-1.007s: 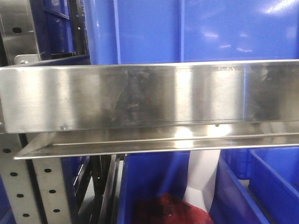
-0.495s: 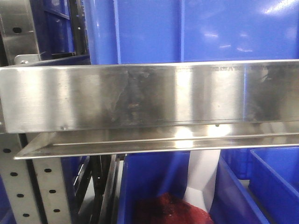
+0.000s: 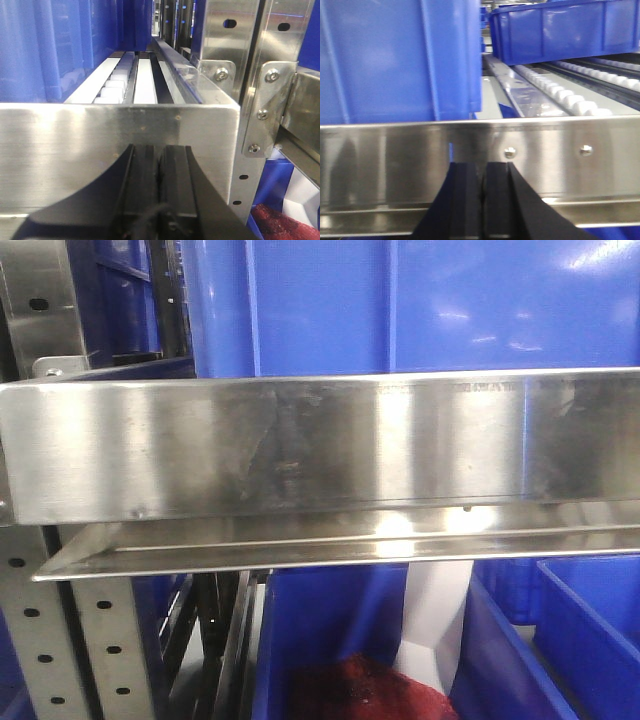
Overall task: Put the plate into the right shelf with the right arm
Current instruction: 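Withdraw the right gripper out of the shelf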
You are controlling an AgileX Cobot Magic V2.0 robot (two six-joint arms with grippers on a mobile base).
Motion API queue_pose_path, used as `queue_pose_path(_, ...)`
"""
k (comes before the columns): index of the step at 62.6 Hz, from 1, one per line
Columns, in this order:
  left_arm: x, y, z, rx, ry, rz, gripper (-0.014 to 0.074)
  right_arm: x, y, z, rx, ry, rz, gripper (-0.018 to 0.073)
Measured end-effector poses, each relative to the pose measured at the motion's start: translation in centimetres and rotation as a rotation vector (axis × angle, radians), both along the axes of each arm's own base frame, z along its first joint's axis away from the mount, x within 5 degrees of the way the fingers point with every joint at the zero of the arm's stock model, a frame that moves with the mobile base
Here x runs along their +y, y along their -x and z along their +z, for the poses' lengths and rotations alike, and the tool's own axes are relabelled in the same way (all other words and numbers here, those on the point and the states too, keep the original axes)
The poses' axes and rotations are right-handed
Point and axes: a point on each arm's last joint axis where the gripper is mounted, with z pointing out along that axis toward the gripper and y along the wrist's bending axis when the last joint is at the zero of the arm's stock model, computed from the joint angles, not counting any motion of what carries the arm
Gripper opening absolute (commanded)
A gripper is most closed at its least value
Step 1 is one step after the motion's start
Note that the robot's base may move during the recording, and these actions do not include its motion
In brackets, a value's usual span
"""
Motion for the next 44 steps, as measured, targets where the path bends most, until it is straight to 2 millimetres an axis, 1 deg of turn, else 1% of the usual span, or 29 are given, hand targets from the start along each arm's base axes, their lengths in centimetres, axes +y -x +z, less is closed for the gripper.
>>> queue_pose_path(44,0.00,0.00,0.00,0.000,0.000,0.000,-0.0047,0.08,0.00,0.00,0.000,0.000,0.014,0.0055)
